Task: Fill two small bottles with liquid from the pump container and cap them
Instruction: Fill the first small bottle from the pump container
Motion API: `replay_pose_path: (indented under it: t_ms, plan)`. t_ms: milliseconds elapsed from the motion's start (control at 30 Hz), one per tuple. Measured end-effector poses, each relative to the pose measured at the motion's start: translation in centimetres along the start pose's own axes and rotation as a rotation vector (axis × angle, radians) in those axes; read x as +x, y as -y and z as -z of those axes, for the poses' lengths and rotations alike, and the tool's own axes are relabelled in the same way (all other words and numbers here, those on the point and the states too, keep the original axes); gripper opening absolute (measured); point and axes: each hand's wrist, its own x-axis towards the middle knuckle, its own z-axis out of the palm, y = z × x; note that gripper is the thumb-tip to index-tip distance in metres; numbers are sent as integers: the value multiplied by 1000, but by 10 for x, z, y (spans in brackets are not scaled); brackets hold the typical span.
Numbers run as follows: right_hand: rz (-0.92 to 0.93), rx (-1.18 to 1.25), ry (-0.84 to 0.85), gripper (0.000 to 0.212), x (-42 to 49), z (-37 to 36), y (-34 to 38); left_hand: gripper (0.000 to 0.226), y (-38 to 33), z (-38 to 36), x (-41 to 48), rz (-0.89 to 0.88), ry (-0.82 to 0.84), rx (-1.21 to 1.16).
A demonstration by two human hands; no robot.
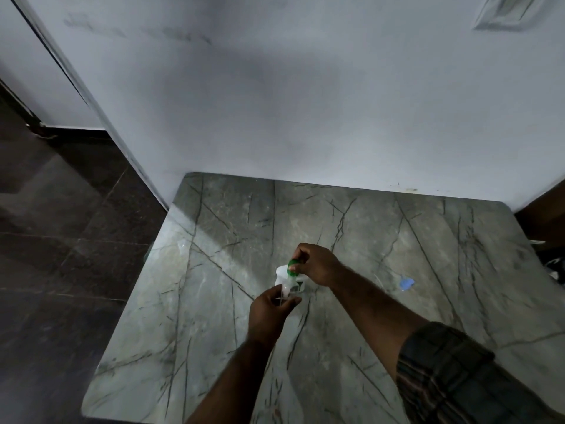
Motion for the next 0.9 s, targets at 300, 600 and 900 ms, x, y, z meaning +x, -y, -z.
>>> replay_pose_path:
  t_ms: [300, 600, 900]
  plan:
    - [2, 8, -4, 22, 1, 3, 2, 35, -1, -1, 0, 12, -21, 18]
    - [2, 7, -3, 22, 0, 2, 1, 31, -3, -1, -2, 22, -15, -7]
    - [17, 3, -2, 20, 0, -2, -4, 47, 4, -4, 4, 35, -43, 37]
